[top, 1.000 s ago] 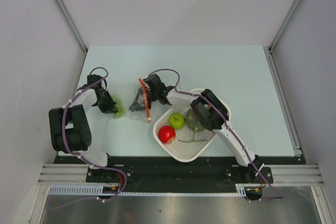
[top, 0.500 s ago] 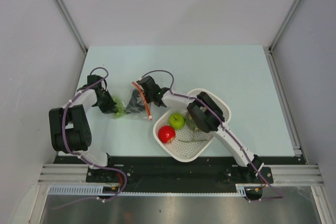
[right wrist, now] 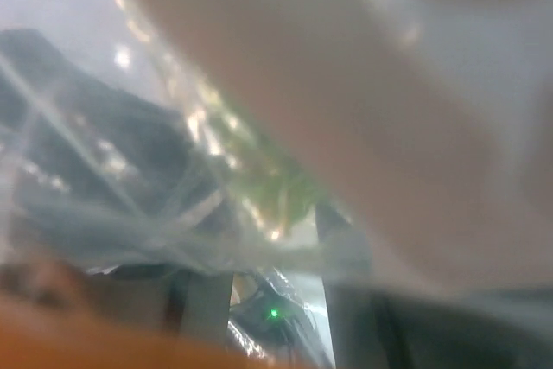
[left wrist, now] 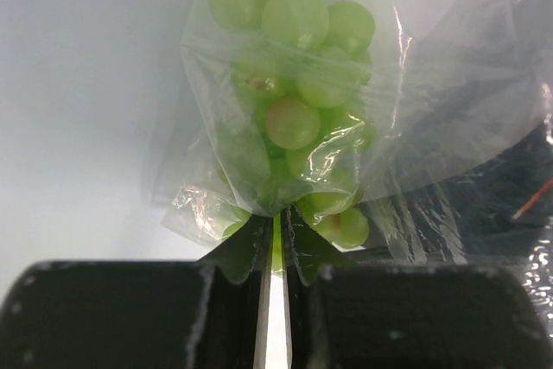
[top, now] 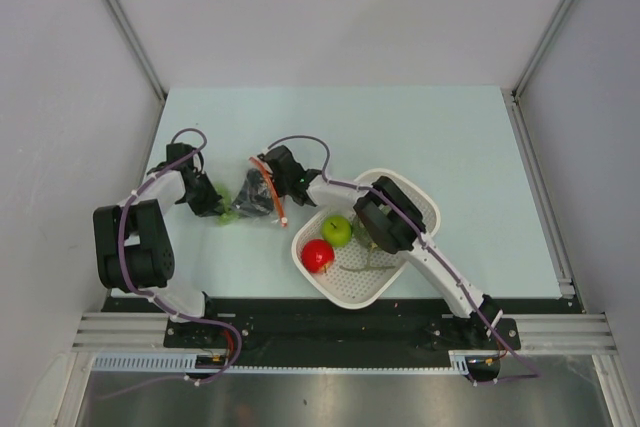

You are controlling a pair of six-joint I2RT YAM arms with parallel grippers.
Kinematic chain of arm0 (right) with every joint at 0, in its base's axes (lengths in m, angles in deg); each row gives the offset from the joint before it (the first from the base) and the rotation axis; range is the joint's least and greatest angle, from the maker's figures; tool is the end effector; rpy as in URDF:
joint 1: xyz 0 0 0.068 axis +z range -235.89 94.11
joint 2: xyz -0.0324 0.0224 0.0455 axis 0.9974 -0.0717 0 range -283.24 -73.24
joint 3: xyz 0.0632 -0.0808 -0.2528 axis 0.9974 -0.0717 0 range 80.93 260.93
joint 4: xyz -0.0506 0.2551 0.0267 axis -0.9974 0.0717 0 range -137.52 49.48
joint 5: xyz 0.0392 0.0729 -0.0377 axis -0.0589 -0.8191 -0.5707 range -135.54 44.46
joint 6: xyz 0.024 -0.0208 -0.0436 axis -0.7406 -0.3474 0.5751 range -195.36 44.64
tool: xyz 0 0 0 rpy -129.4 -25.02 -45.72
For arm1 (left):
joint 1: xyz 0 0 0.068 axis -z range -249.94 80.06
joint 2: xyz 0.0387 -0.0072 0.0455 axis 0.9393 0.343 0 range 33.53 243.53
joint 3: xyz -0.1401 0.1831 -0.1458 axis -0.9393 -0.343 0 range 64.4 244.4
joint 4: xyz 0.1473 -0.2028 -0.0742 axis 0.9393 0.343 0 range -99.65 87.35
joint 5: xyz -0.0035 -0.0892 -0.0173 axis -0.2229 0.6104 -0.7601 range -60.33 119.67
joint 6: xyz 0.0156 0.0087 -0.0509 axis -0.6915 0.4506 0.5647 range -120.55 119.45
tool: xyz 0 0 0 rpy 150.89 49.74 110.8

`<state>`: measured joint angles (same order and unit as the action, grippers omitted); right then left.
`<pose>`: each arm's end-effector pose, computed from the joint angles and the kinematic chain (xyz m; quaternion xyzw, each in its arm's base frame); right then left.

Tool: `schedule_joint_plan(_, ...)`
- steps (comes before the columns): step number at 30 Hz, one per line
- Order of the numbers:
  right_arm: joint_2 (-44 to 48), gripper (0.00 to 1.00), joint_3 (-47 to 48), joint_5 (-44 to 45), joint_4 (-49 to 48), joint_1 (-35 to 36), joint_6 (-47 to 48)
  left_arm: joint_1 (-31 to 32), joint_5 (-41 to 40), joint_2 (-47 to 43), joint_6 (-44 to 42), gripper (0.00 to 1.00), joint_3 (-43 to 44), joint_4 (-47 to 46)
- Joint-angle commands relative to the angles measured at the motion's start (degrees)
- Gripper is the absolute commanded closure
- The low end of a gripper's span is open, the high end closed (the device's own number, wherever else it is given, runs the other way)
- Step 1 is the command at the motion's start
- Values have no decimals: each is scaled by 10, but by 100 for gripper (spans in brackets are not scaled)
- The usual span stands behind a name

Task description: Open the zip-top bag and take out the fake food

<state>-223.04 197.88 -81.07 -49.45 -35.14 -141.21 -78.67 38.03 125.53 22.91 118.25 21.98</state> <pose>0.3478 0.4583 0.1109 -0.0403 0.8411 0.5390 0.0209 0.2940 0.0399 0.1706 -0.2599 0.9469 -0.0936 0.1643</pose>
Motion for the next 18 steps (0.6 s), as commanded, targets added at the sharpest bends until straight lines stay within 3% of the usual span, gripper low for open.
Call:
schedule_joint_plan(1,-25,56,23,-17,-34,14,-22,8,2,5,-5,89,-18,2)
schedule_joint_plan(3,-29,61,25,-17,-38,14,-26,11,3,4,-4,89,-19,1)
schedule_joint_plan(5,-27,73,25,-19,-38,12,-26,11,-3,2,-5,89,-18,4)
schedule_joint_plan(8,-5,89,19,-3,3,9,-2,8,-18,-13,-6,74,-15,12)
schedule_joint_plan(12,57,96,-20,24,61,-11,26,-1,-47,-57,0,62,-22,8)
schedule_joint_plan(18,104,98,-18,39,91,-17,39,-28,-41,-59,29,82,-32,10)
